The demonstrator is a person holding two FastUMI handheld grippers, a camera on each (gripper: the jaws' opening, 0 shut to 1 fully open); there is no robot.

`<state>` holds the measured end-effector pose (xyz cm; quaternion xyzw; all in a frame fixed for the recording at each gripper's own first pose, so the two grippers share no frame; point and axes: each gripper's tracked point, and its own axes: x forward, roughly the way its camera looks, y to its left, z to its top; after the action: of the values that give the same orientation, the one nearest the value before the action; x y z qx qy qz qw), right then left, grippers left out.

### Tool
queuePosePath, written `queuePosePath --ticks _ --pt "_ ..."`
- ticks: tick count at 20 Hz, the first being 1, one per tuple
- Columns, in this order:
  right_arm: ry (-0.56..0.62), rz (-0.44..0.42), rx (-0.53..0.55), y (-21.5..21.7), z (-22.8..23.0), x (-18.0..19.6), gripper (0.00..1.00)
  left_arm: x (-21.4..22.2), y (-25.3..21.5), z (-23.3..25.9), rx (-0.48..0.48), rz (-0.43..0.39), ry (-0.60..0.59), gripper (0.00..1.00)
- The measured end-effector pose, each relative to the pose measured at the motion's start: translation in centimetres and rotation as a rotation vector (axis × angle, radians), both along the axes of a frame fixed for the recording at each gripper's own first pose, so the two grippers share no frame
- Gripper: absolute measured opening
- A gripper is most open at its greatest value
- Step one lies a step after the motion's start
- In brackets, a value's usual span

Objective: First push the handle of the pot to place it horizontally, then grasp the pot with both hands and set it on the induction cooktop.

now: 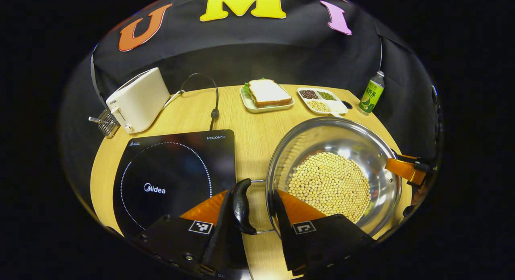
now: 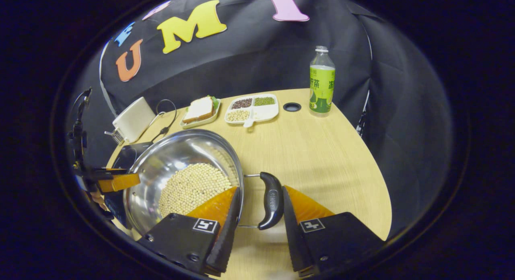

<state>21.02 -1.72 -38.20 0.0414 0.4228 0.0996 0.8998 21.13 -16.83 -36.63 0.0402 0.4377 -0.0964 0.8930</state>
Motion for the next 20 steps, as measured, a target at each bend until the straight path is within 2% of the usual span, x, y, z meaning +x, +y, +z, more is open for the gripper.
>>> queuePosePath --ticks 1,5,11,15,20 --pt "0.006 -0.004 0.001 -0.1 0.0 -0.2 0.6 -0.2 0.0 -0.1 -0.002 0.002 0.004 0.57" --pt "0.04 -0.036 0.024 -0.2 0.6 -1.9 0.59 -1.1 0.1 1.2 -0.002 -0.014 -0.021 0.57" --pt "0.02 -0.056 0.035 2.0 5.3 -4.7 0.59 -2.5 2.6 5.6 -0.04 -0.024 -0.088 0.57" --pt "-0.002 -0.031 0.026 5.6 8.0 -5.8 0.58 -3.5 6.4 7.8 -0.056 -0.007 -0.112 0.57" --pt "-0.009 0.029 0.036 12.4 9.4 -6.1 0.58 -4.0 13.0 9.6 -0.063 0.059 -0.13 0.57"
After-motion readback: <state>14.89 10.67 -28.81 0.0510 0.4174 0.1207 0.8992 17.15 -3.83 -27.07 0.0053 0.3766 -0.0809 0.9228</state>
